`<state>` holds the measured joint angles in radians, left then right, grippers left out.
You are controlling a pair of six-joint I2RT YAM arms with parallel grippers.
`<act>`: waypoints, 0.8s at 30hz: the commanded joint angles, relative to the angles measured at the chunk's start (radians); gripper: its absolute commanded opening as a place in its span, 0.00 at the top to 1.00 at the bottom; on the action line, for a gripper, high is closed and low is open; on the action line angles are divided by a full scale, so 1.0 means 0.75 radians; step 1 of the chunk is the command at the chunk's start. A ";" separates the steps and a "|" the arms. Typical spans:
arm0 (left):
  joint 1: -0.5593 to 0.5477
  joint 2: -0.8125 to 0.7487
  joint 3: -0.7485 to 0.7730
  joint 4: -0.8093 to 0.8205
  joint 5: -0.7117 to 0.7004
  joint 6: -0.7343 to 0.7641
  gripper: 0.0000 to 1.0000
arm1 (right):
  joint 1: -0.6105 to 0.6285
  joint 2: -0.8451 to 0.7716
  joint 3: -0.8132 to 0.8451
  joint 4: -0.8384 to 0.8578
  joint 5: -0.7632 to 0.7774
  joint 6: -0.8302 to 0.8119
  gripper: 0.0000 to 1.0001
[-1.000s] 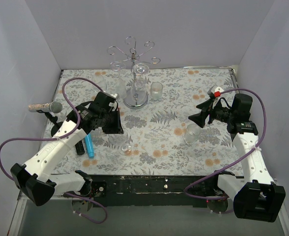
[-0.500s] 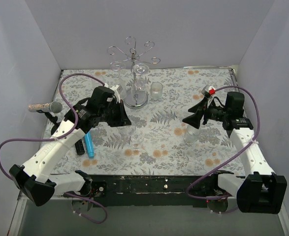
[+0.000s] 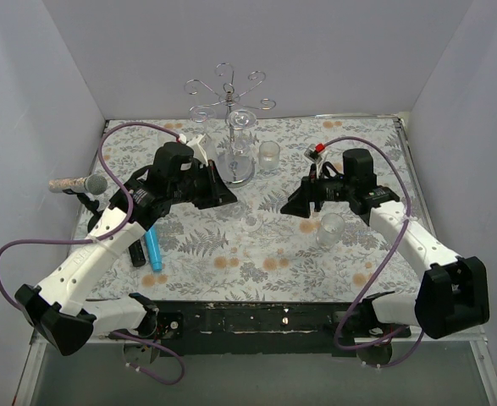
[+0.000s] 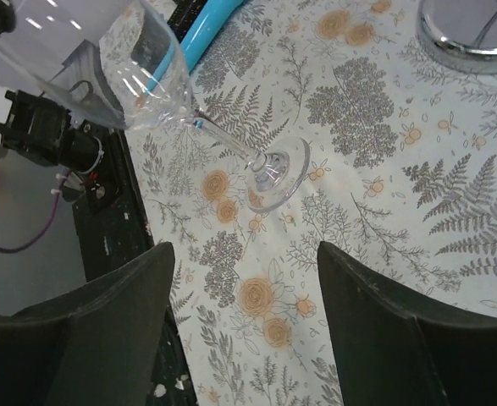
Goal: Place the wine glass upside down on the wine glass rack
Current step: Turn the wine glass upside down at the wine rack.
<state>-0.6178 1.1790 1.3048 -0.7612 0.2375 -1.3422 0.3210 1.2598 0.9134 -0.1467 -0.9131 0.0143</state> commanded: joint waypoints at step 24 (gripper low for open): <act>-0.007 -0.028 0.062 0.162 0.058 -0.043 1.00 | 0.216 0.462 0.026 0.373 0.058 0.742 0.43</act>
<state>-0.6178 1.1793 1.3048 -0.7002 0.2592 -1.3701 0.4789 1.5951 0.9012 0.0490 -0.8177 0.5236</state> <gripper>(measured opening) 0.020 0.599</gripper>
